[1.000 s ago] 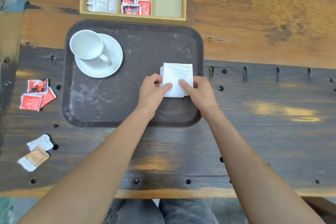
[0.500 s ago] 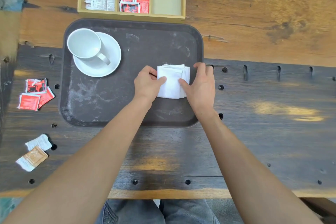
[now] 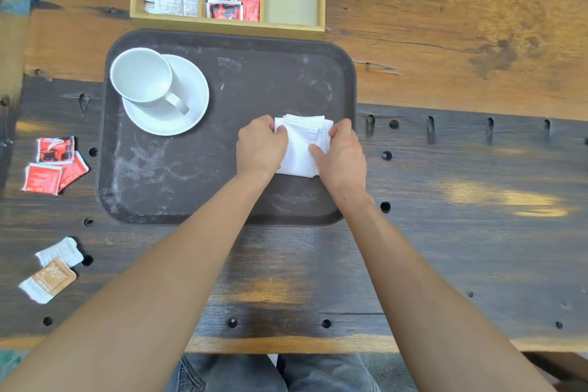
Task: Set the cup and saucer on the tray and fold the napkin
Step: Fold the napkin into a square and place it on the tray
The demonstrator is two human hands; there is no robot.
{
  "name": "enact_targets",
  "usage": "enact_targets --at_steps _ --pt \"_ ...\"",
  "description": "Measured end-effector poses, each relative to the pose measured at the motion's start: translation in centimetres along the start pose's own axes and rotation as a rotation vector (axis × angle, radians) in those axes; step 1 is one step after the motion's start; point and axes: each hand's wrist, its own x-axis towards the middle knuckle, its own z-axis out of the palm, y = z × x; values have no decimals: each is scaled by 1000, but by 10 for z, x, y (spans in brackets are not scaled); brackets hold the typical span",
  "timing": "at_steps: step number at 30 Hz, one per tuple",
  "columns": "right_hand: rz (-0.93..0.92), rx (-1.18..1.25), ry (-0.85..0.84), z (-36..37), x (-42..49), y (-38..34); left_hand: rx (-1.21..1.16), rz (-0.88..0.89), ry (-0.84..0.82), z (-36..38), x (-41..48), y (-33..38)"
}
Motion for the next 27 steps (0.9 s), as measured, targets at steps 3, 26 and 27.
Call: enact_targets --at_steps 3,26,27 --pt "19 65 0 -1 1 -4 99 115 111 1 -4 -4" --pt "-85 136 10 -28 52 -24 -238 -50 127 -5 25 26" --pt "-99 117 11 -31 61 -27 -249 -51 113 -6 33 32"
